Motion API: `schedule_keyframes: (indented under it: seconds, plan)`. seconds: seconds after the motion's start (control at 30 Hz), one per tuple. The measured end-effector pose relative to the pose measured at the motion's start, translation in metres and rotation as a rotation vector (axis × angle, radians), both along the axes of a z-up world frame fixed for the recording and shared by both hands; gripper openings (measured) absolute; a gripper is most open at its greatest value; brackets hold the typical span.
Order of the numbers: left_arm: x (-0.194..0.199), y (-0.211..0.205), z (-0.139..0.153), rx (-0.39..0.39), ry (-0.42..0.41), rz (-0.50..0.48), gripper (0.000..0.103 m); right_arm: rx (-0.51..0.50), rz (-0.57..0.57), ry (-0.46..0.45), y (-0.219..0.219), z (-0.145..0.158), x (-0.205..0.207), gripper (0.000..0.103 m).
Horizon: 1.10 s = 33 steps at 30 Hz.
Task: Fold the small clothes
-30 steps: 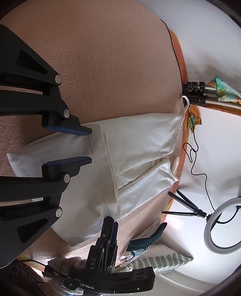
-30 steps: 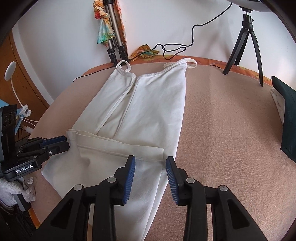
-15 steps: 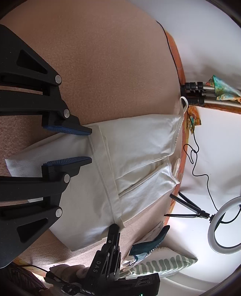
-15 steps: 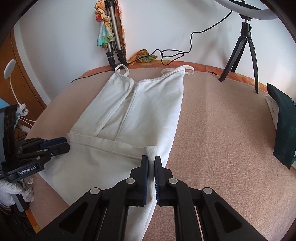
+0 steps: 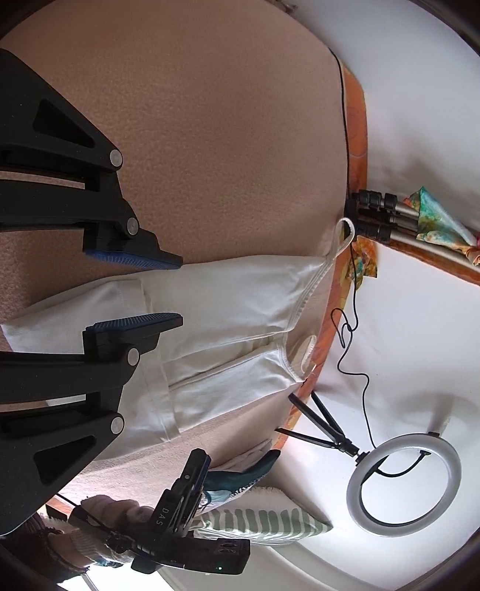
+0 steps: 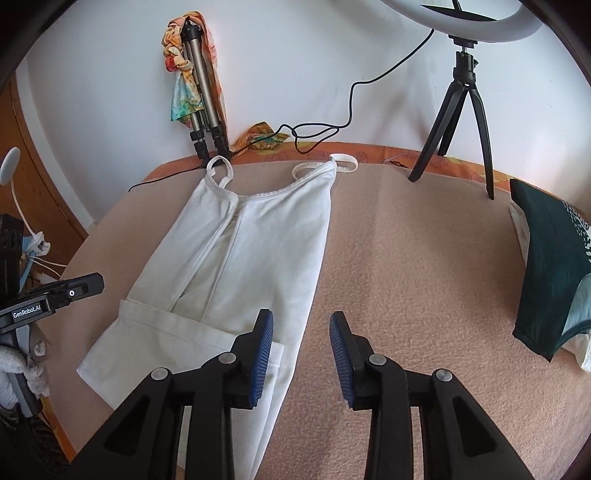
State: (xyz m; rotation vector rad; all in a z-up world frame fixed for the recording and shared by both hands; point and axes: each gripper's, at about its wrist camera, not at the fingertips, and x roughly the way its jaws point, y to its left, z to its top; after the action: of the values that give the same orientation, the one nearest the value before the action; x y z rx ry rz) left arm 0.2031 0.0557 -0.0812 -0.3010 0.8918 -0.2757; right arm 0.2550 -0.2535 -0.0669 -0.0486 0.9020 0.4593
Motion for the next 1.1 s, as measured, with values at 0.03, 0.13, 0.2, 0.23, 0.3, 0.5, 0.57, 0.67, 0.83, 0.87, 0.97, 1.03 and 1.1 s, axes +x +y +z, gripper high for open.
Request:
schedule_keyframes:
  seconds: [0.03,0.13,0.2,0.23,0.3,0.5,0.57,0.67,0.83,0.87,0.97,1.03,1.1]
  plan:
    - [0.008,0.002,0.000,-0.003,0.005,-0.001,0.038,0.011,0.013,0.006,0.002,0.001,0.005,0.035]
    - [0.031,0.008,0.000,-0.015,0.006,0.003,0.060,0.042,0.026,0.014,0.004,0.003,0.021,0.051]
    - [0.047,0.013,-0.001,-0.041,0.011,0.007,0.060,0.082,0.022,0.031,0.003,0.001,0.036,0.054]
    - [0.055,0.015,-0.003,-0.056,0.016,0.010,0.060,0.105,0.019,0.043,0.002,0.000,0.045,0.054]
    - [0.072,0.018,-0.007,-0.082,0.030,0.007,0.060,0.153,0.005,0.072,0.000,-0.004,0.064,0.054]
    - [0.117,0.025,-0.033,-0.194,0.099,0.009,0.060,0.284,-0.029,0.161,-0.012,-0.026,0.121,0.054]
    - [0.126,0.028,-0.041,-0.238,0.115,0.020,0.060,0.333,-0.023,0.188,-0.013,-0.033,0.133,0.048]
    - [0.134,0.029,-0.044,-0.295,0.099,0.011,0.060,0.369,-0.008,0.215,-0.012,-0.041,0.144,0.040]
    - [0.146,0.028,-0.044,-0.339,0.090,-0.003,0.048,0.429,0.036,0.244,-0.007,-0.046,0.156,0.021]
    - [0.148,0.027,-0.044,-0.338,0.090,-0.014,0.031,0.433,0.042,0.246,-0.005,-0.046,0.157,0.015]
    - [0.152,0.020,-0.047,-0.302,0.092,-0.034,0.006,0.393,0.045,0.222,-0.002,-0.044,0.157,0.011]
    - [0.154,0.020,-0.051,-0.280,0.091,-0.019,0.006,0.335,0.023,0.213,-0.001,-0.045,0.157,0.010]
    - [0.156,0.024,-0.053,-0.280,0.098,0.007,0.006,0.295,0.002,0.220,-0.001,-0.049,0.160,0.009]
